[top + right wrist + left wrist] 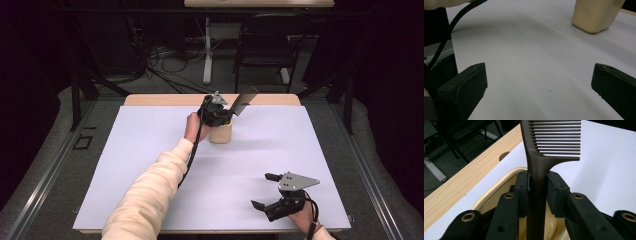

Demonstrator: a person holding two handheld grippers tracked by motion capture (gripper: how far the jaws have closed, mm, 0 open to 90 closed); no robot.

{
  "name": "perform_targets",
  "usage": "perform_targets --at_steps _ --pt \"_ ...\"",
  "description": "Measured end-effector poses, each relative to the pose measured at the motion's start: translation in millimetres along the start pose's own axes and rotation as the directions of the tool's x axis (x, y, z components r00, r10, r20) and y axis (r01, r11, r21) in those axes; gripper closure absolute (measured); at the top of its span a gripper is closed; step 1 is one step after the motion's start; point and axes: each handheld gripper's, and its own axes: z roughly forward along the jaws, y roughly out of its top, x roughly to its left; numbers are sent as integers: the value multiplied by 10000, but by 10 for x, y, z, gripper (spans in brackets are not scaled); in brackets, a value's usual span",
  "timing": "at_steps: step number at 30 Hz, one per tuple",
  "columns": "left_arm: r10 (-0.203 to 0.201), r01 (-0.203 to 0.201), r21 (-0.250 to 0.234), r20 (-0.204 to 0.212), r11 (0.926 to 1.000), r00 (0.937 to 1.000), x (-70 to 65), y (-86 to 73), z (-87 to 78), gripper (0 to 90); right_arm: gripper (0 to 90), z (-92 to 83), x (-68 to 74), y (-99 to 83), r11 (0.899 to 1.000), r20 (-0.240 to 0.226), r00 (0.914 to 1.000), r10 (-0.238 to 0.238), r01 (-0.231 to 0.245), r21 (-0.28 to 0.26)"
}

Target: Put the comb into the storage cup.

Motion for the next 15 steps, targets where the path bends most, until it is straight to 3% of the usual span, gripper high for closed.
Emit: perform_targets --at_steps 3,10,13,15 --pt "115 -113 147 -159 9998 9998 1 8 6 723 0 -11 2 5 10000 16 10000 -34 34 -72" --pt "-23 30 269 -254 9996 9997 11 -30 28 721 0 -11 -5 7 9999 37 10000 -19 19 -112" --pt "-267 274 306 -223 9992 9994 7 -58 19 710 0 2 -11 -3 10000 45 10000 22 -22 2" --pt "-260 268 286 -286 9992 9993 2 -55 -14 625 0 -13 -3 3 9999 51 10000 22 -21 -122"
